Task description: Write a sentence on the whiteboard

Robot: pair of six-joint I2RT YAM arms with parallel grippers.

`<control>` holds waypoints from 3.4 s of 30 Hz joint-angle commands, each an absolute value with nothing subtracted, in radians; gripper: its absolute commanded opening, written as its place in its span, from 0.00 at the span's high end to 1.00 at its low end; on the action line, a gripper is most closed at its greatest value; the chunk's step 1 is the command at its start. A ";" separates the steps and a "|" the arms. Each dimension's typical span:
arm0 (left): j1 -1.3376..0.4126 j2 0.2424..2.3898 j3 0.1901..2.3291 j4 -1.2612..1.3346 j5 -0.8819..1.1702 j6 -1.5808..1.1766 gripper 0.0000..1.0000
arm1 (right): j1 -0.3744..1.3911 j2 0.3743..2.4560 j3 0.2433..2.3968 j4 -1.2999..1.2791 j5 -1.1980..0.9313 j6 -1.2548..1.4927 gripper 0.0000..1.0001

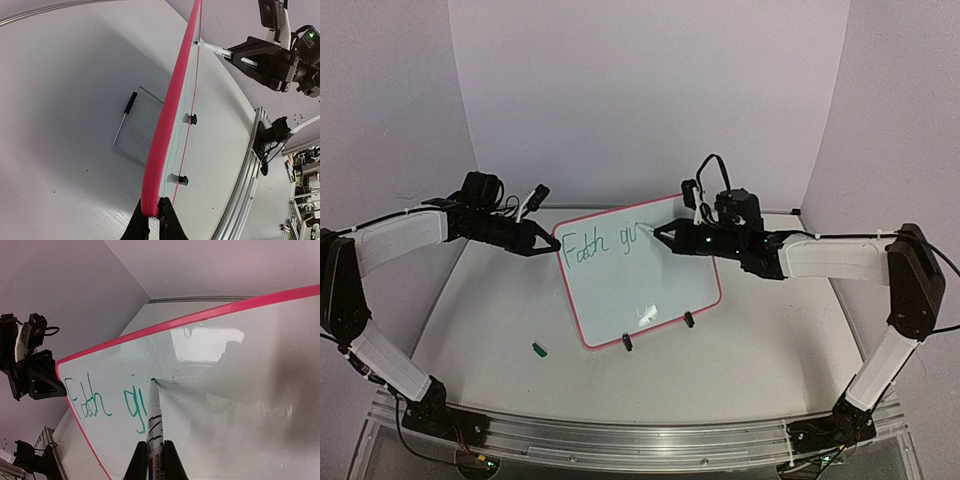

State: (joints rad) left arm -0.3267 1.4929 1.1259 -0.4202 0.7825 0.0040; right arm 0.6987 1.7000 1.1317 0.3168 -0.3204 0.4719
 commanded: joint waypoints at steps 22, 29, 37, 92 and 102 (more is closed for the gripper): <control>-0.371 1.528 1.123 -0.508 0.723 0.090 1.00 | 0.695 1.616 1.040 0.287 -0.267 0.468 1.00; -0.371 1.528 1.123 -0.509 0.721 0.088 1.00 | 0.694 1.541 1.020 0.266 -0.257 0.462 1.00; -0.373 1.526 1.122 -0.506 0.723 0.086 1.00 | 0.645 1.473 0.986 0.260 -0.316 0.459 1.00; -0.381 1.549 1.128 -0.514 0.717 0.091 1.00 | 0.630 1.626 1.030 0.288 -0.431 0.481 1.00; -0.382 1.548 1.127 -0.515 0.718 0.091 1.00 | 0.631 1.584 1.070 0.348 -0.469 0.499 1.00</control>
